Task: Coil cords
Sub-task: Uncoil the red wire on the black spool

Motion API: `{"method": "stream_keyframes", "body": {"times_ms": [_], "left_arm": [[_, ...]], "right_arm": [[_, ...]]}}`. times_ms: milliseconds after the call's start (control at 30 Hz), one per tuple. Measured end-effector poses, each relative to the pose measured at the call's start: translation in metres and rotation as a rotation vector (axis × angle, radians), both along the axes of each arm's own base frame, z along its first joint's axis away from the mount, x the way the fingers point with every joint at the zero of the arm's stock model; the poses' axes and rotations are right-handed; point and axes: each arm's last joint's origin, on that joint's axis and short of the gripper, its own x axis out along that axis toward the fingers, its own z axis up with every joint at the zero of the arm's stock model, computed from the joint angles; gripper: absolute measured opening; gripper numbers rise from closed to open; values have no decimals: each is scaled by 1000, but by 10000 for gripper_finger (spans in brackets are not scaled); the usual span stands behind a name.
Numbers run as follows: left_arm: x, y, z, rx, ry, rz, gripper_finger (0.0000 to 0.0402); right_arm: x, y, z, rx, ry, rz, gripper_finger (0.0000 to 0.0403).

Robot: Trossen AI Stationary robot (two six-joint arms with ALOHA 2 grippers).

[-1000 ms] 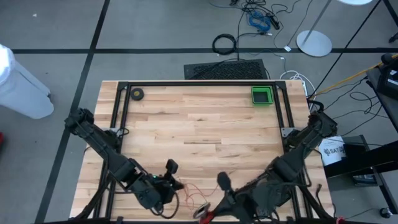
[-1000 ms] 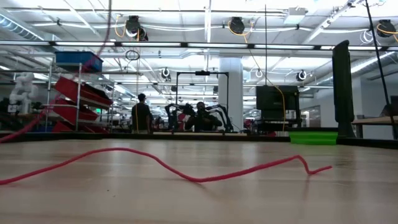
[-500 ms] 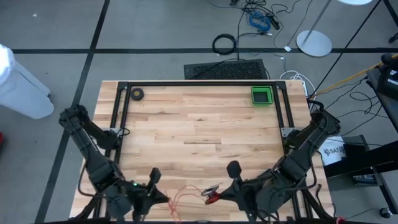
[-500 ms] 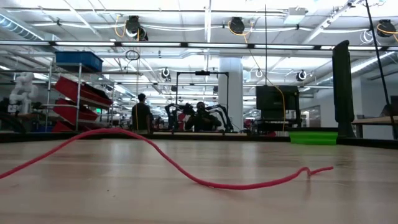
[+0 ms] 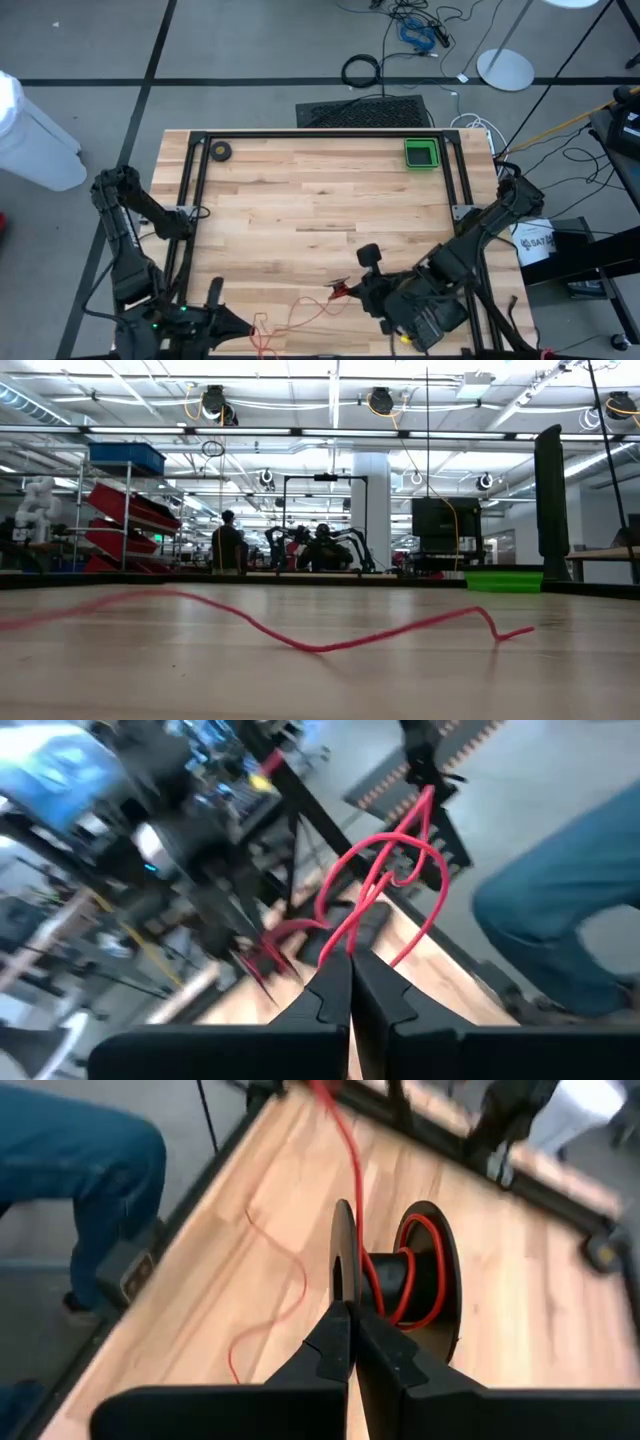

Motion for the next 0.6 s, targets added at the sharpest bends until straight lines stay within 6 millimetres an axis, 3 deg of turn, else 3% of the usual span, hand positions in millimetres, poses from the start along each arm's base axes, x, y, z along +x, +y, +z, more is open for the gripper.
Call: {"method": "stream_keyframes", "body": {"times_ms": [600], "left_arm": [[4,9,12,24,-144,332,2]], "right_arm": [[40,-28,-40,228,23,116,0]]}}
